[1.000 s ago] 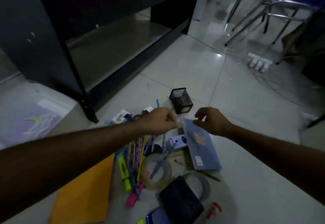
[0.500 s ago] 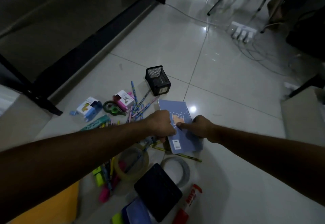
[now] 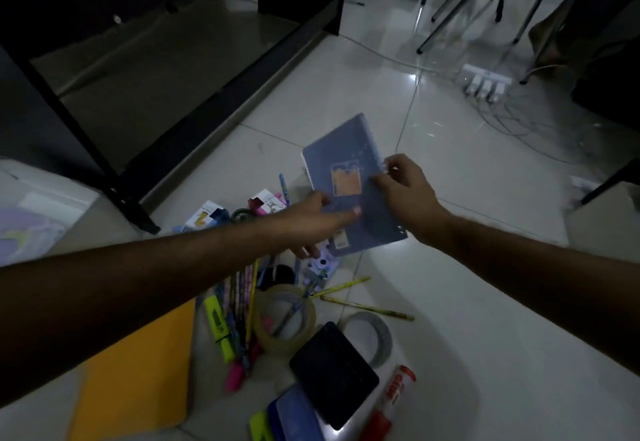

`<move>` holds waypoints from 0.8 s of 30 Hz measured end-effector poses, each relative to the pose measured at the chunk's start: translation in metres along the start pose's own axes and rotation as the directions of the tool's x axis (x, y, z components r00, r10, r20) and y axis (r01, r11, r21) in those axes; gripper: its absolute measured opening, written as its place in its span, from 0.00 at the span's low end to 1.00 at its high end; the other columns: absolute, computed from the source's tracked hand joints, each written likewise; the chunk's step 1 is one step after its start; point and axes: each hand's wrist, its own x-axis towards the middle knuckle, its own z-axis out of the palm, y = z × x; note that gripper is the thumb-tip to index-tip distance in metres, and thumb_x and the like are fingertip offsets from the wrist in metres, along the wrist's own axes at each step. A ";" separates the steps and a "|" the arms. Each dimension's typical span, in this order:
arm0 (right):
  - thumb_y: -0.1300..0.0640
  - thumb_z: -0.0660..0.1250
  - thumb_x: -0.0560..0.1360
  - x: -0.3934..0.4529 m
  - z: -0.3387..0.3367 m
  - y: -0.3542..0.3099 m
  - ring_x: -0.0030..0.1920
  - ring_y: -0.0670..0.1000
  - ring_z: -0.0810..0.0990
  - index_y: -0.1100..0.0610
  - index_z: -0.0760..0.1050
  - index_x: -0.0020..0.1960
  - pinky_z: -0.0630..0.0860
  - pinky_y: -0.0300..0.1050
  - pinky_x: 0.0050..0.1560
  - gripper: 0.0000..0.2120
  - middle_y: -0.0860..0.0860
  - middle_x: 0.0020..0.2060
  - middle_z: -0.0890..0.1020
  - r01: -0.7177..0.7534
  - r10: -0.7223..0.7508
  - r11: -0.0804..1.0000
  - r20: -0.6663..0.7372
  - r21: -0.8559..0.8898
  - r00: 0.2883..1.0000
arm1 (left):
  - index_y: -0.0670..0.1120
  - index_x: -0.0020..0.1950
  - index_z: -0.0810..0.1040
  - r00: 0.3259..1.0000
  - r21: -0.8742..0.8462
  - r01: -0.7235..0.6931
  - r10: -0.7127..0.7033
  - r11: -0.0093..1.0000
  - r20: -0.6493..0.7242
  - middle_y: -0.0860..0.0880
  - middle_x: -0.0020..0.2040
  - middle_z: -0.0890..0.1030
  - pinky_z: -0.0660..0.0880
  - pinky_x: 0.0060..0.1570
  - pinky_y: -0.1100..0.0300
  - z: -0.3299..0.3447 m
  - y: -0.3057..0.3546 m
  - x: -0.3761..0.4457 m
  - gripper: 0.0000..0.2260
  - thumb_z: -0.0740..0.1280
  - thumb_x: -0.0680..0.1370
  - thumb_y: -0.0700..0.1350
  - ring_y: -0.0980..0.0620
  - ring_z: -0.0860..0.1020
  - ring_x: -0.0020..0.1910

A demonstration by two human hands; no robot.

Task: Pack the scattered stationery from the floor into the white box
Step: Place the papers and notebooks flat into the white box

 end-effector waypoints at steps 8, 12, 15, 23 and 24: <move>0.50 0.67 0.78 -0.052 0.071 -0.114 0.38 0.47 0.81 0.54 0.76 0.54 0.78 0.46 0.39 0.09 0.46 0.47 0.80 0.533 -0.535 0.845 0.110 0.042 0.838 | 0.55 0.57 0.80 0.990 -0.578 -0.136 0.094 0.804 -0.103 0.47 0.57 0.82 0.78 0.55 0.39 -0.086 -0.008 -0.097 0.20 0.64 0.74 0.66 0.38 0.84 0.50; 0.57 0.67 0.79 -0.085 0.127 -0.143 0.50 0.43 0.79 0.54 0.76 0.62 0.78 0.39 0.47 0.12 0.46 0.55 0.79 0.611 -0.642 0.763 0.349 0.209 0.683 | 0.45 0.58 0.80 0.913 -0.405 -0.258 0.085 0.877 -0.398 0.41 0.49 0.84 0.83 0.41 0.50 -0.129 -0.046 -0.146 0.10 0.64 0.81 0.49 0.45 0.85 0.42; 0.57 0.69 0.77 -0.089 0.161 -0.163 0.51 0.41 0.75 0.57 0.77 0.61 0.73 0.36 0.50 0.13 0.46 0.55 0.77 0.676 -0.690 0.712 0.366 0.190 0.624 | 0.46 0.58 0.79 0.869 -0.406 -0.212 -0.018 0.889 -0.494 0.42 0.48 0.86 0.83 0.41 0.47 -0.162 -0.089 -0.181 0.09 0.61 0.81 0.40 0.43 0.85 0.42; 0.52 0.73 0.74 -0.086 0.238 -0.218 0.53 0.46 0.82 0.51 0.69 0.64 0.81 0.50 0.54 0.22 0.48 0.57 0.82 0.391 -0.433 0.893 0.662 0.222 0.612 | 0.43 0.63 0.77 0.872 -0.574 -0.181 -0.139 0.799 -0.469 0.44 0.57 0.84 0.80 0.54 0.47 -0.239 -0.196 -0.252 0.12 0.64 0.80 0.38 0.45 0.83 0.53; 0.55 0.71 0.75 -0.088 0.249 -0.229 0.54 0.46 0.82 0.50 0.70 0.64 0.81 0.49 0.53 0.19 0.47 0.57 0.81 0.423 -0.462 0.875 0.665 0.234 0.587 | 0.43 0.64 0.77 0.855 -0.581 -0.188 -0.159 0.792 -0.493 0.44 0.57 0.84 0.80 0.55 0.47 -0.248 -0.207 -0.254 0.12 0.65 0.80 0.39 0.45 0.83 0.54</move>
